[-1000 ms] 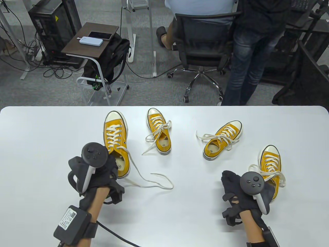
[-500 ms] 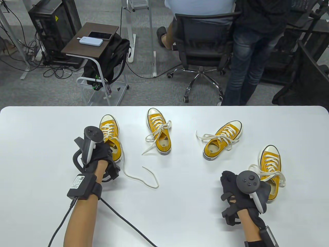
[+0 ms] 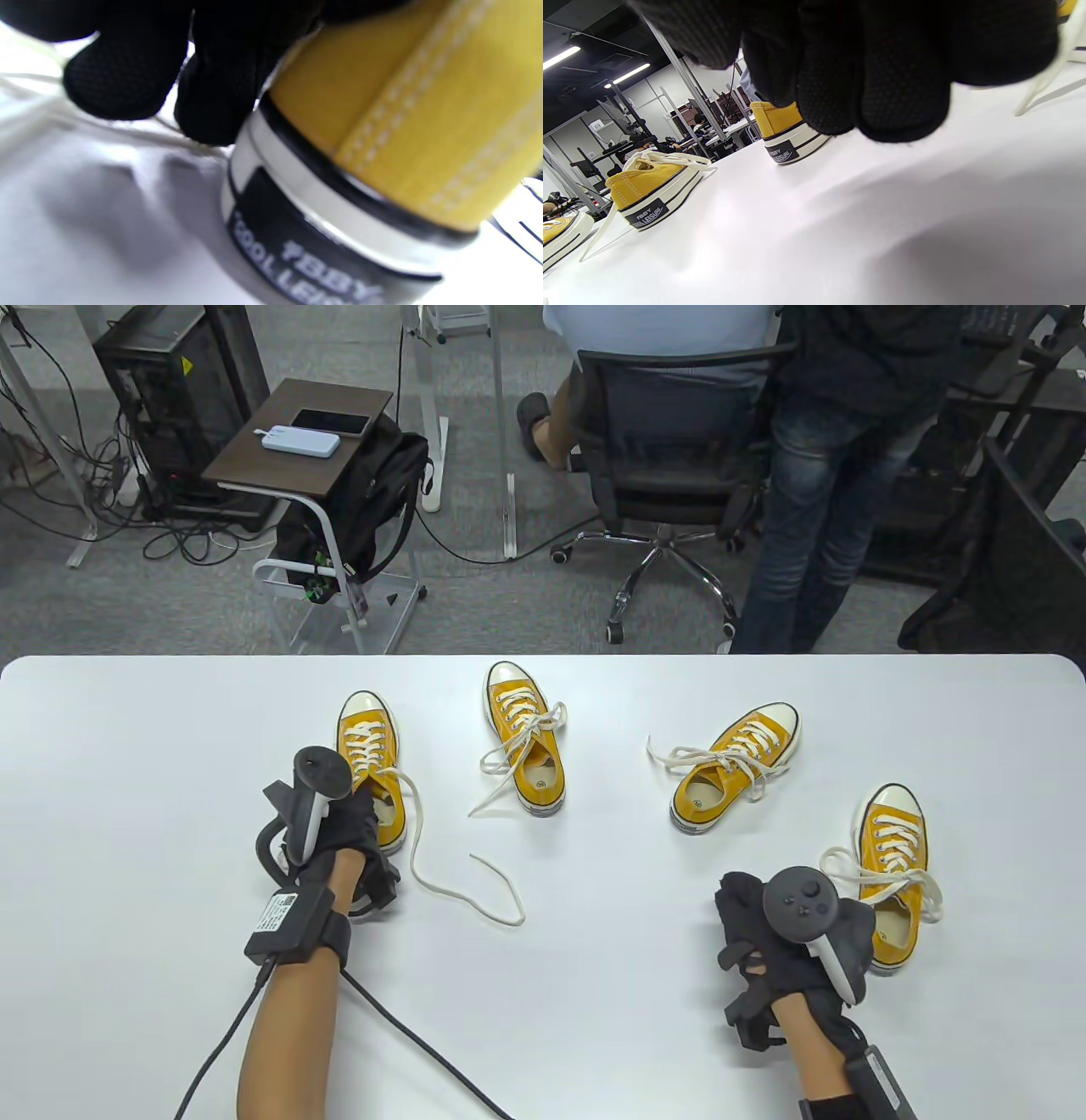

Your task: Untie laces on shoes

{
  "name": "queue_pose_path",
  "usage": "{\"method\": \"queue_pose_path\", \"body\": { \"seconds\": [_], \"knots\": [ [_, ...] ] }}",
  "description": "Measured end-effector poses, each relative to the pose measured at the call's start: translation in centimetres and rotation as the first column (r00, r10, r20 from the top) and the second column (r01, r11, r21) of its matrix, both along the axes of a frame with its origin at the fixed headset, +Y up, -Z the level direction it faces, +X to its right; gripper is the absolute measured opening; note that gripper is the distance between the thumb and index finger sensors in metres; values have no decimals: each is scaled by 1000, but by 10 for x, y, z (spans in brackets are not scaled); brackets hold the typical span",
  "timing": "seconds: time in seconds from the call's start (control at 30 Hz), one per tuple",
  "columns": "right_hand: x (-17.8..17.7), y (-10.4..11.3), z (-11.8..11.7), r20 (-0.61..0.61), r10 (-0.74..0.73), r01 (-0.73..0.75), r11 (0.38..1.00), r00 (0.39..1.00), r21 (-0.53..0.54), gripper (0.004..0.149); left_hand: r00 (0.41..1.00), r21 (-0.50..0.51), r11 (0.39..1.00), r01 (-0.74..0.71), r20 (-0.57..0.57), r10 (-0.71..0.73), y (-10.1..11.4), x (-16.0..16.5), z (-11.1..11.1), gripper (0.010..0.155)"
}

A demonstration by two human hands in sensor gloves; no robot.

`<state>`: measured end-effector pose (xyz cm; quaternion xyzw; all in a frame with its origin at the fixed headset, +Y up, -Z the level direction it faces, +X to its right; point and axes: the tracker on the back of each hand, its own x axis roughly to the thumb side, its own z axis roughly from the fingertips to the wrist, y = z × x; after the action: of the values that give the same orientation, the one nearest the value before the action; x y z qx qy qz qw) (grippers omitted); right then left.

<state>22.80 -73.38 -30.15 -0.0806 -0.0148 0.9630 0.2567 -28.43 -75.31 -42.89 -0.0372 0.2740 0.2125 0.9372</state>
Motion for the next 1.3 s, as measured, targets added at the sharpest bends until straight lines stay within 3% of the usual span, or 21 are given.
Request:
{"method": "queue_pose_path", "body": {
  "seconds": [0.3,0.5,0.63,0.9,1.07,1.17,1.3],
  "knots": [
    [-1,6,3,-14,-27,27,999,1000,21,48,999,19,1000,20,46,-21,55,8,15,67],
    [0,9,6,-19,-38,39,999,999,37,48,974,90,990,111,188,-127,95,57,17,66],
    [3,11,7,-17,-50,51,998,999,44,48,940,103,986,131,304,-156,106,104,13,66],
    [7,12,7,-10,-70,71,996,997,49,48,884,59,996,60,461,-80,81,176,-6,67],
    [9,11,7,-9,-73,73,996,997,42,48,841,42,998,-45,540,15,47,189,-18,68],
    [8,10,7,-12,-67,67,997,998,40,48,846,11,998,-58,531,44,25,189,-24,68],
    [6,9,6,-15,-56,56,998,998,34,48,840,45,995,-89,541,51,7,191,-29,63]
  ]
}}
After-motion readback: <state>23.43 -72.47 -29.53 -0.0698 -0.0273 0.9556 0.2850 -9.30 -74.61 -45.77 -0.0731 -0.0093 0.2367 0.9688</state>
